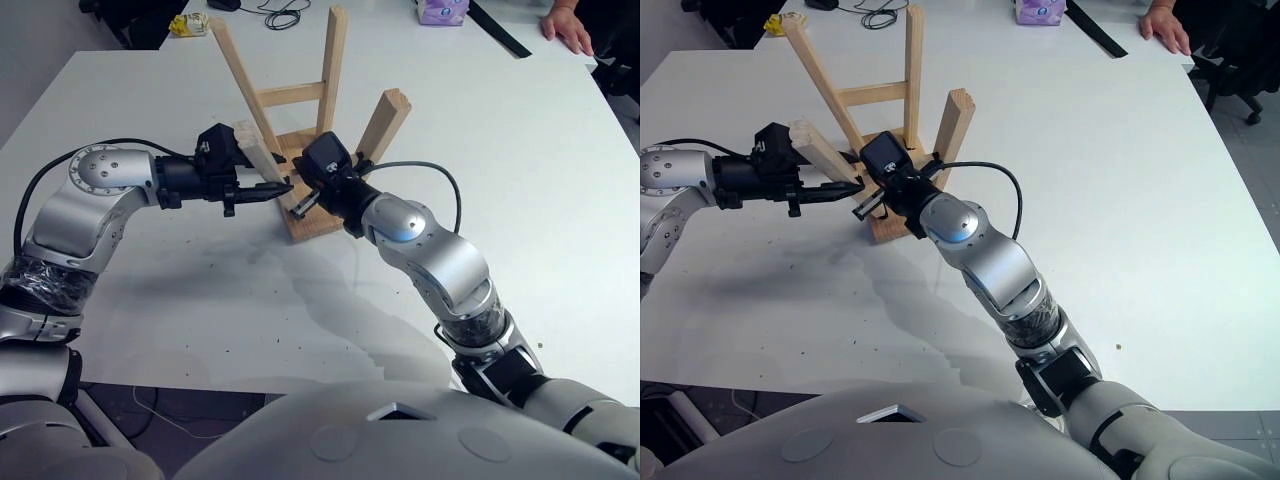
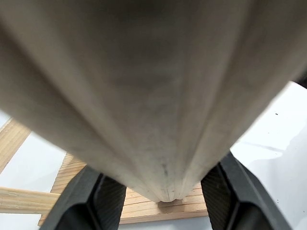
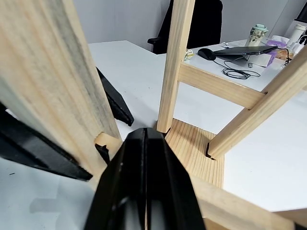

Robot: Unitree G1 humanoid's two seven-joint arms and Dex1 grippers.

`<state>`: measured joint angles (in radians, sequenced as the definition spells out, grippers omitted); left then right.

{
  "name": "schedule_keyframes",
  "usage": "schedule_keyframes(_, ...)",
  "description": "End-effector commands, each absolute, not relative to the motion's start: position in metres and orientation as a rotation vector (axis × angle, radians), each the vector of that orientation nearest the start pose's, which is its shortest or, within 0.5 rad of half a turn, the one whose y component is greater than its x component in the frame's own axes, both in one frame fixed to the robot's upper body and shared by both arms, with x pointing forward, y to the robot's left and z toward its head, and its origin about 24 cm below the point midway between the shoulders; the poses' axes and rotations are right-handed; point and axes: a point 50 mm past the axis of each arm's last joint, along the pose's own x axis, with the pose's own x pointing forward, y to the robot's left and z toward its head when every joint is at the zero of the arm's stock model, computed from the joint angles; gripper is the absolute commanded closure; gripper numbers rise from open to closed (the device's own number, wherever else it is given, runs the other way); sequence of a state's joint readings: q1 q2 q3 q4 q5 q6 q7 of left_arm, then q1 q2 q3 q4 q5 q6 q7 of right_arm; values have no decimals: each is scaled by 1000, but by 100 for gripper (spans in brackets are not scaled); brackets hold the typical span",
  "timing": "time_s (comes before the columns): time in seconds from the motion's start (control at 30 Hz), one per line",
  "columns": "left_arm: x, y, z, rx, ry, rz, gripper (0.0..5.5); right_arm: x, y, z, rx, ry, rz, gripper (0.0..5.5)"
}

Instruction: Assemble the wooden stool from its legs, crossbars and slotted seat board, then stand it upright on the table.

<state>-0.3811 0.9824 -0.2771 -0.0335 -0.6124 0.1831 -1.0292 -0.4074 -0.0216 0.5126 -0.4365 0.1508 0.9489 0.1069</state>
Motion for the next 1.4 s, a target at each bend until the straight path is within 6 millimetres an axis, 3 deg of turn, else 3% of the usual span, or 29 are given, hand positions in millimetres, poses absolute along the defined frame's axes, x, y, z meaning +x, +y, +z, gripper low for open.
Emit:
schedule_keyframes(0.03, 204, 233, 31, 487, 988, -1392, 345, 247, -1, 174, -26, 12, 752, 550)
schedule_keyframes(0.1, 205, 232, 30, 486, 983, -1386, 345, 252, -7, 185, 30, -28, 739, 550)
schedule_keyframes(0.13, 205, 232, 29, 485, 982, -1383, 345, 253, -9, 179, 3, 5, 743, 550)
schedule_keyframes(0.27, 205, 232, 28, 485, 979, -1376, 345, 245, -18, 108, -332, 272, 782, 550)
schedule_keyframes(0.37, 204, 231, 25, 482, 980, -1374, 345, 240, -22, 93, -407, 319, 799, 550)
schedule_keyframes(0.57, 200, 227, 21, 460, 970, -1359, 345, 246, -8, 147, -147, 81, 824, 550)
schedule_keyframes(0.67, 214, 221, 21, 439, 915, -1297, 345, 252, -14, 177, 64, -36, 779, 550)
schedule_keyframes(0.87, 229, 219, 41, 405, 746, -1290, 345, 253, -48, 209, 263, -170, 780, 550)
schedule_keyframes(1.07, 232, 224, 65, 301, 653, -1270, 219, 251, -82, 216, 256, -201, 810, 550)
schedule_keyframes(1.23, 231, 230, 73, 280, 572, -1183, 151, 241, -105, 217, 212, -212, 870, 550)
schedule_keyframes(1.3, 228, 233, 81, 235, 515, -1119, 151, 242, -125, 221, 174, -234, 833, 550)
schedule_keyframes(1.4, 218, 230, 102, 114, 351, -994, 151, 260, -172, 241, 187, -303, 641, 550)
